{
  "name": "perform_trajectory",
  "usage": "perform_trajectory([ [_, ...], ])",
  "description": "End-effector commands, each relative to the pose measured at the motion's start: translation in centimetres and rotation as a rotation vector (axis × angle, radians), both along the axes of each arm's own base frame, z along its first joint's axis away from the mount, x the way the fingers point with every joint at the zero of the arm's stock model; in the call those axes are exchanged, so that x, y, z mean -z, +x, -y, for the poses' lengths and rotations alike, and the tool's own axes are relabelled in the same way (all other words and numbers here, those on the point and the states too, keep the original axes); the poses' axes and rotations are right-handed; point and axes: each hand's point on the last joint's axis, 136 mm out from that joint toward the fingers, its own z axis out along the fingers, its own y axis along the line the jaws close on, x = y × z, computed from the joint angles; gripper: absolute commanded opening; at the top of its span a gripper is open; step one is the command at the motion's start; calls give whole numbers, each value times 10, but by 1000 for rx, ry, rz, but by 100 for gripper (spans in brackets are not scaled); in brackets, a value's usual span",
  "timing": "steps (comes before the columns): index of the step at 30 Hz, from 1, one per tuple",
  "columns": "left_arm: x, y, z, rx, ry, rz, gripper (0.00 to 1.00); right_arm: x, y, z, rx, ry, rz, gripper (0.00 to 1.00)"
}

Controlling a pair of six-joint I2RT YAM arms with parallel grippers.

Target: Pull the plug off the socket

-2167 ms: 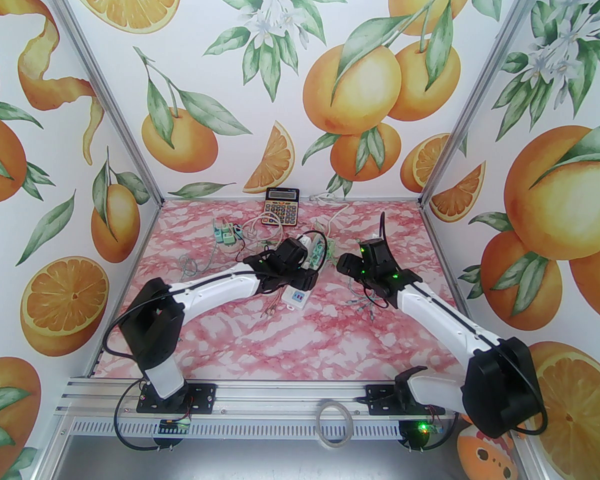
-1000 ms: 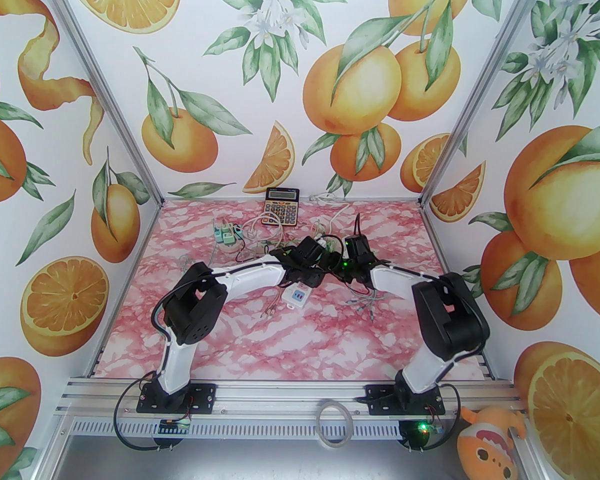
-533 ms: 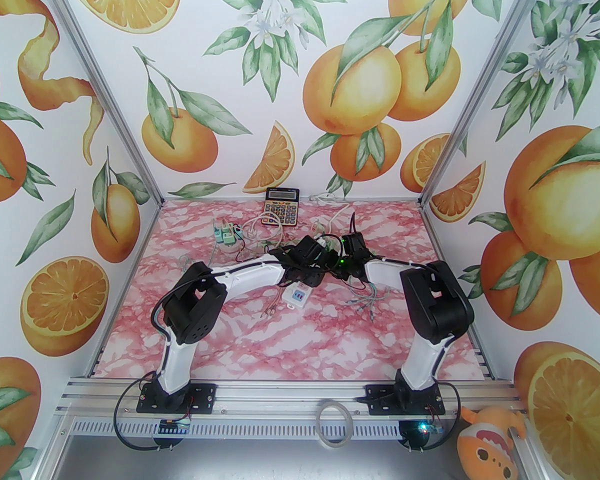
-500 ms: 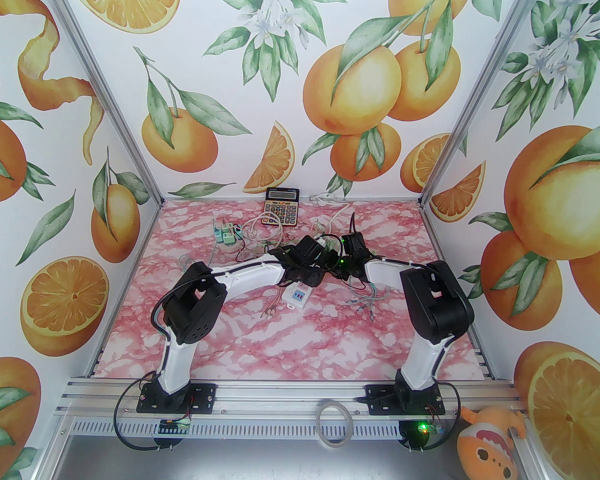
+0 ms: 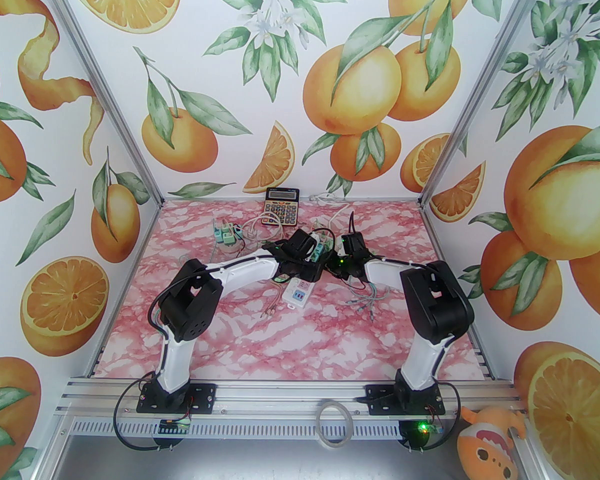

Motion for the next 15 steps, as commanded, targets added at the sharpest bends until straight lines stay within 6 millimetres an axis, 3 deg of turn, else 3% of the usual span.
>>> perform_trajectory([
  [1, -26, 6, 5, 5, 4, 78, 41, 53, -36, 21, 11, -143, -181, 32],
  [7, -33, 4, 0, 2, 115, 180, 41, 54, -36, 23, 14, -155, -187, 32],
  [15, -52, 6, -2, -14, 118, 232, 41, 55, -38, 27, 13, -178, -199, 32],
])
